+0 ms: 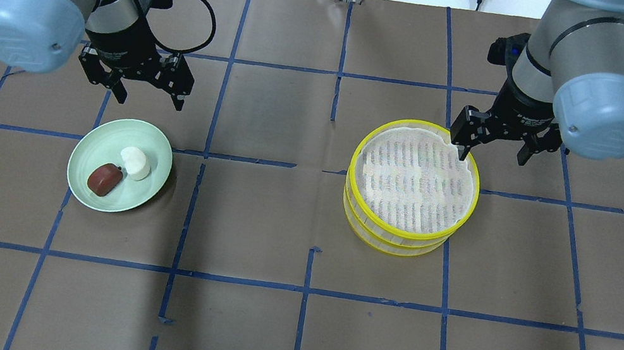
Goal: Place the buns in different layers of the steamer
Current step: 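Grasp the top steamer tier rim with the right gripper while the left hovers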
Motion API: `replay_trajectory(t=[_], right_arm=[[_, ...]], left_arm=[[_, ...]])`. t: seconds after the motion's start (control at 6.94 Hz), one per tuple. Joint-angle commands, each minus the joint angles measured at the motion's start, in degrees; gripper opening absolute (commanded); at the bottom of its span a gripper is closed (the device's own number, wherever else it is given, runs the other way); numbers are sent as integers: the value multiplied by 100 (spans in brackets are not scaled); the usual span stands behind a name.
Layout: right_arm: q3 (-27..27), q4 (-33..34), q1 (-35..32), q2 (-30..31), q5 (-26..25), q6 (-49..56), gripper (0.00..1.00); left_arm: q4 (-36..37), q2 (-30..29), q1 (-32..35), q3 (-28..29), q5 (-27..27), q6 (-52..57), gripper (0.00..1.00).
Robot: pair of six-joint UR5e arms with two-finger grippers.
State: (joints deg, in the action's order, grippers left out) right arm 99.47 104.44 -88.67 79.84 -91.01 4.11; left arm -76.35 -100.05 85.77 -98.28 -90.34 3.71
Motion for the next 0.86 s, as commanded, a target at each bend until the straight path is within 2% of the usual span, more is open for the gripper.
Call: replay_trajectory(t=[0.0,0.14,0.29,0.43,0.72], right_arm=[[143,375,-1,-353,22,2,100],[160,471,-1,-503,13,2,97],[169,507,-1,-530,22,2,73],[187,568,-1,-583,-4,2,72],[169,569,-1,-628,-31,28,40]], left_arm=[[340,-225,-113,-174,-19,51,99],[340,-251,-139,-191,-19,42,99],[348,-295,-148,-182,-27,51,99],[357,-304,-148,-182,-27,51,99],[366,-304,-148,-174,-27,51,99]])
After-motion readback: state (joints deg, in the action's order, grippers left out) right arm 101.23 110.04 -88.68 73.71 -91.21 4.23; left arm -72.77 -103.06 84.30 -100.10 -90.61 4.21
